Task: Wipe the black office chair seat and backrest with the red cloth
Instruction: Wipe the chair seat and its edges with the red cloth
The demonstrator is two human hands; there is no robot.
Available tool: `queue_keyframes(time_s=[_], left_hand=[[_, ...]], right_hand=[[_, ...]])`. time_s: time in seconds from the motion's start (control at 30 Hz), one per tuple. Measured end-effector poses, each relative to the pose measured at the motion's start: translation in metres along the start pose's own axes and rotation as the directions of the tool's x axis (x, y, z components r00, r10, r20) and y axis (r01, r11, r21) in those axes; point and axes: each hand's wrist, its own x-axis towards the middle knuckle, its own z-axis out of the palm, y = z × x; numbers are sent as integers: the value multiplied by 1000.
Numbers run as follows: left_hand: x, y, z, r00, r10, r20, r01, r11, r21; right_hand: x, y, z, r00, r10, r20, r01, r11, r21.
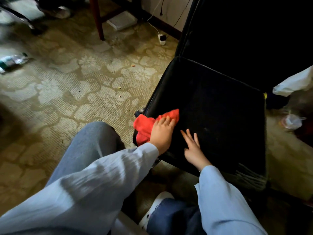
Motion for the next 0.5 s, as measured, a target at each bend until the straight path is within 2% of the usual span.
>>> queue_keyframes(time_s=[0.1, 0.17, 0.23, 0.3, 0.37, 0.4, 0.43, 0.5], left_hand=[[-28, 10, 13, 990, 142, 4, -140, 985, -105], [-39, 11, 13, 986, 167, -9, -164, 955, -245], [-42, 10, 4, 995, 97, 27, -68, 842, -536], [-43, 10, -10, 996, -37, 76, 81, 661, -746], [-47, 19, -28, 987, -139, 82, 138, 466, -874], [-48, 25, -38, 983, -167, 82, 141, 384, -912], [-49, 30, -46, 981, -178, 77, 133, 329, -935], [-48, 31, -56, 983, -178, 52, 114, 357, -927]], right_hand=[[0, 1, 2, 999, 34, -6, -34, 998, 62], [-5, 0, 4, 996, 64, -63, -50, 979, 200], [-12, -3, 6, 983, 82, -167, -4, 907, 421], [-25, -11, 9, 968, 134, -214, 38, 762, 647], [-37, -21, 14, 977, 163, -135, 10, 601, 799], [-42, -27, 18, 985, 151, -85, -14, 560, 828], [-47, -34, 20, 991, 125, -54, -27, 569, 822], [-56, -46, 25, 995, 78, -62, -4, 650, 760]])
